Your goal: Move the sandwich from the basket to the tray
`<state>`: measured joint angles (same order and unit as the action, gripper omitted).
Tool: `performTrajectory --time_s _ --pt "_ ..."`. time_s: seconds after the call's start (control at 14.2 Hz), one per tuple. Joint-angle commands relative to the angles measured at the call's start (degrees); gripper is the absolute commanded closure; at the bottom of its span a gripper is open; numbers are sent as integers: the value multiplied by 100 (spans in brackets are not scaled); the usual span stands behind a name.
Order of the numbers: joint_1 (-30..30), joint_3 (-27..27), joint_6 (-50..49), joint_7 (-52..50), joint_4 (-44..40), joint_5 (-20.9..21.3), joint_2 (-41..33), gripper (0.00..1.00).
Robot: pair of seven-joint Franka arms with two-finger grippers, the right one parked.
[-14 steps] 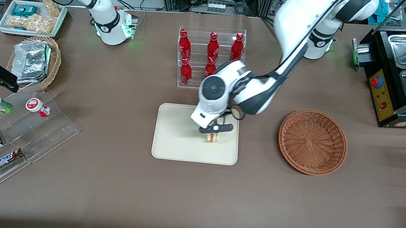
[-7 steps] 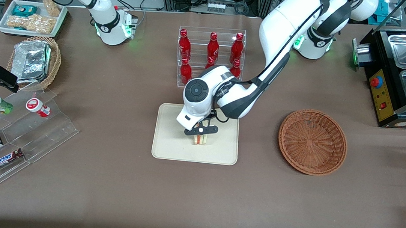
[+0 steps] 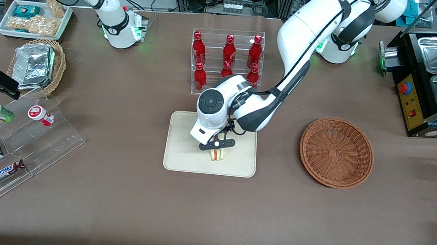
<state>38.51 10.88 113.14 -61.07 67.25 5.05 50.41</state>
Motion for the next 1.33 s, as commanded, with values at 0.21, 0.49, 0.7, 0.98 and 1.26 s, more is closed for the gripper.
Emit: performTrajectory --time_s 0.21,0.49,0.7,0.98,1.26 --pt "-659 -51 -1187 -55 -46 -143 -1110 0" --pt "-1511 -60 -1933 1137 672 -1064 -2269 0" --pt "-2425 -60 -2557 2569 1771 -1409 -3438 0" --pt "-3567 -86 -3841 3986 2028 -1287 -4065 0" --pt "-4308 -95 -3817 4094 2792 -692 -4802 0"
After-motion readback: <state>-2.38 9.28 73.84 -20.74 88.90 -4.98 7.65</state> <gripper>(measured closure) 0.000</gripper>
